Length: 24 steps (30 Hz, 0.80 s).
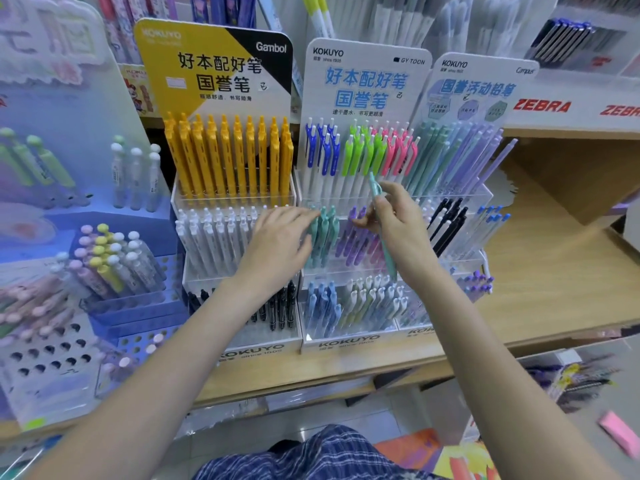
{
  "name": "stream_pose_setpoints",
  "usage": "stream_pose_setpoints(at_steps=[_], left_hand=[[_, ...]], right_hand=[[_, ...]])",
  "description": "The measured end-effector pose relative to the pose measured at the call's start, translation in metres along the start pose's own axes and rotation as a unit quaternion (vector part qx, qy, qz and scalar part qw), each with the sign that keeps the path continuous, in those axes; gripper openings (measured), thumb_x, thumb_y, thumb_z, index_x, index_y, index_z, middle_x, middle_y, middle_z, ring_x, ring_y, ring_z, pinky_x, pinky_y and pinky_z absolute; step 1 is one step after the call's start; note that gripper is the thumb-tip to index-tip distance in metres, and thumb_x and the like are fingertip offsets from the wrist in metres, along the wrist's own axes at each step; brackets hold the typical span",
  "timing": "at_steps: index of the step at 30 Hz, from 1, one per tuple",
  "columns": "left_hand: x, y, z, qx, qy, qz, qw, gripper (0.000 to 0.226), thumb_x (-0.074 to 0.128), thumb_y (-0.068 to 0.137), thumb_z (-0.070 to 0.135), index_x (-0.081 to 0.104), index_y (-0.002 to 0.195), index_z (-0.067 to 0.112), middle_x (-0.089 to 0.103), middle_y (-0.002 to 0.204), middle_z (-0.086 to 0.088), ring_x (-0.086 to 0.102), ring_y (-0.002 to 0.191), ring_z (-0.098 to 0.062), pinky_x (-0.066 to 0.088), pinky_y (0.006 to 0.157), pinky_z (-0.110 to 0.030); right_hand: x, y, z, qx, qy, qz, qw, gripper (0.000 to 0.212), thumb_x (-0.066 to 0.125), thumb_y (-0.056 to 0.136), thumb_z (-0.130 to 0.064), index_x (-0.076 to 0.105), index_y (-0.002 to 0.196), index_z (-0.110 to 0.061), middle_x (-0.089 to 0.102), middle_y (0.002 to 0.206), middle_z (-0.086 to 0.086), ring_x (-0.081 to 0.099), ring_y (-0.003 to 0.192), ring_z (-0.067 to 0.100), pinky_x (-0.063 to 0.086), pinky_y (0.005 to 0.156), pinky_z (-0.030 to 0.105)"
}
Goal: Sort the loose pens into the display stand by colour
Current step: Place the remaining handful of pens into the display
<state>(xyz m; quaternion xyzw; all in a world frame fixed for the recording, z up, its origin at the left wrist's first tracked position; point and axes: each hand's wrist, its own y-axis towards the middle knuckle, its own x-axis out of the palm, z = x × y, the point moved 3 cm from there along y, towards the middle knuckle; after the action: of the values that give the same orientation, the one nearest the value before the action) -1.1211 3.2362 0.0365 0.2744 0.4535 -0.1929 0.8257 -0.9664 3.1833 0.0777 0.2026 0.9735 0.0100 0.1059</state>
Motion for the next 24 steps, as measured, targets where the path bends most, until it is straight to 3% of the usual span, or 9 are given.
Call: stream_pose_setpoints(at_steps=[3,7,10,13,19,24], left_hand=[[0.001,0.0,-0.003,0.022,0.009,0.022,0.999,0.044,0.048,0.092,0.009,0.045,0.136,0.015,0.049,0.136,-0.004,0.037,0.129,-0.022,0.016,0.112,-0.037],[0.004,-0.004,-0.012,0.065,0.05,0.035,0.996,0.051,0.054,0.085,0.001,0.048,0.135,0.014,0.047,0.138,-0.008,0.038,0.129,-0.03,0.018,0.108,-0.041],[0.006,-0.006,-0.017,0.076,0.066,0.039,0.994,0.054,0.055,0.084,0.001,0.046,0.136,0.015,0.05,0.137,-0.007,0.039,0.13,-0.031,0.018,0.108,-0.043],[0.007,-0.006,-0.018,0.077,0.068,0.041,0.994,0.056,0.056,0.084,0.001,0.045,0.137,0.015,0.052,0.135,-0.005,0.039,0.13,-0.031,0.017,0.107,-0.042],[0.007,-0.006,-0.019,0.073,0.067,0.042,0.994,0.055,0.053,0.086,0.003,0.043,0.139,0.016,0.051,0.137,-0.003,0.035,0.133,-0.029,0.014,0.108,-0.04],[0.007,-0.006,-0.019,0.07,0.061,0.043,0.995,0.055,0.052,0.087,0.004,0.042,0.139,0.017,0.05,0.138,-0.002,0.034,0.134,-0.027,0.014,0.11,-0.041]], right_hand=[[-0.004,-0.001,0.007,-0.027,-0.139,0.017,0.99,0.01,0.058,0.091,-0.013,0.06,0.1,-0.011,0.067,0.084,-0.001,0.064,0.076,0.009,0.054,0.076,0.029],[-0.014,-0.003,0.015,-0.059,-0.225,0.059,0.971,0.009,0.068,0.085,-0.021,0.065,0.089,-0.014,0.065,0.079,-0.006,0.061,0.074,0.002,0.048,0.071,0.013],[-0.015,-0.009,0.018,-0.064,-0.165,0.094,0.98,0.008,0.069,0.084,-0.015,0.065,0.087,-0.008,0.067,0.076,0.001,0.067,0.068,0.01,0.056,0.067,0.02],[-0.007,-0.014,0.024,-0.071,-0.105,0.105,0.986,0.006,0.066,0.085,-0.008,0.061,0.086,-0.004,0.067,0.071,0.003,0.068,0.061,0.009,0.055,0.062,0.018],[0.007,-0.013,0.041,-0.099,-0.15,0.111,0.978,0.01,0.063,0.088,-0.008,0.056,0.082,-0.011,0.064,0.068,-0.003,0.066,0.059,0.004,0.054,0.063,0.016],[0.006,-0.004,0.045,-0.077,-0.202,0.108,0.97,0.009,0.063,0.089,-0.011,0.057,0.082,-0.009,0.063,0.067,-0.002,0.066,0.064,0.009,0.057,0.069,0.027]])
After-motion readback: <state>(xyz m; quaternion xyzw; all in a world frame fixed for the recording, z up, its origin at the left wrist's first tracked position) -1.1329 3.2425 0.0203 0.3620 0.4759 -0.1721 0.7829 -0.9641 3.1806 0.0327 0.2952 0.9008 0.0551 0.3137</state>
